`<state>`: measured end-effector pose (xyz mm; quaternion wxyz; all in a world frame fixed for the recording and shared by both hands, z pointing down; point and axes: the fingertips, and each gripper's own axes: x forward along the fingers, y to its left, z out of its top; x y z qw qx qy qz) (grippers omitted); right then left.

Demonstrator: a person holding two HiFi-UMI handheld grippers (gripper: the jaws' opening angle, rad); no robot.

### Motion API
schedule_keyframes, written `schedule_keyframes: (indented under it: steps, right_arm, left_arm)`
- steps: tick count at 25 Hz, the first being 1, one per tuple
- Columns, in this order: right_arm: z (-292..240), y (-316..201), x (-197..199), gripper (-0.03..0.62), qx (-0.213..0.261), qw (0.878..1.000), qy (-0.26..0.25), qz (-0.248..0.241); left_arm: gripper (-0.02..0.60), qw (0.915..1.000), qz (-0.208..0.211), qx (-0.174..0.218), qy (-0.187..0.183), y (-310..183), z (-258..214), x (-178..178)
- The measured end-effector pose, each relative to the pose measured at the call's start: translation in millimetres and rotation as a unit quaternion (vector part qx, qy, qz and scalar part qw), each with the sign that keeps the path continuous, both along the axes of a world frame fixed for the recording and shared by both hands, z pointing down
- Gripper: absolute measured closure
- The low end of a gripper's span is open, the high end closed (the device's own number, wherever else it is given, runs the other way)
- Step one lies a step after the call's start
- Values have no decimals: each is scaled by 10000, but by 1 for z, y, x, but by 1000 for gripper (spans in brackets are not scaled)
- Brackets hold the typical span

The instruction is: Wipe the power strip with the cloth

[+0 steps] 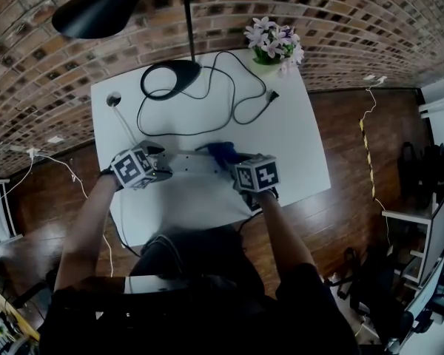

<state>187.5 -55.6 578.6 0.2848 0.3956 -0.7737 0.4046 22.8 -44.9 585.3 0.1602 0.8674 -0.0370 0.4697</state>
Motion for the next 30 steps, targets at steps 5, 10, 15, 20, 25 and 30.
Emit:
schedule_keyframes:
  steps: [5, 10, 15, 20, 25, 30]
  right_arm:
    - [-1, -1, -1, 530, 3, 10000, -76, 16]
    - [-10, -7, -3, 530, 313, 9995, -50, -25]
    - [-44, -18, -19, 530, 1440, 9882, 93, -514]
    - [-92, -31, -60, 530, 2438, 9661, -343, -782]
    - [-73, -41, -103, 530, 2511, 9532, -37, -1684]
    - [-82, -35, -87, 530, 2352, 9612, -229, -1422]
  left_arm:
    - [247, 9990, 163, 410, -90, -2, 12, 3]
    - [252, 9905, -117, 1369, 90, -7, 9, -1]
    - [259, 9452, -241, 3250, -211, -22, -2, -12]
    - [462, 8934, 133, 4451, -599, -15, -9, -18]
    - [512, 9095, -501, 4113, -324, -21, -17, -17]
    - [499, 9281, -1569, 3373, 163, -40, -31, -50]
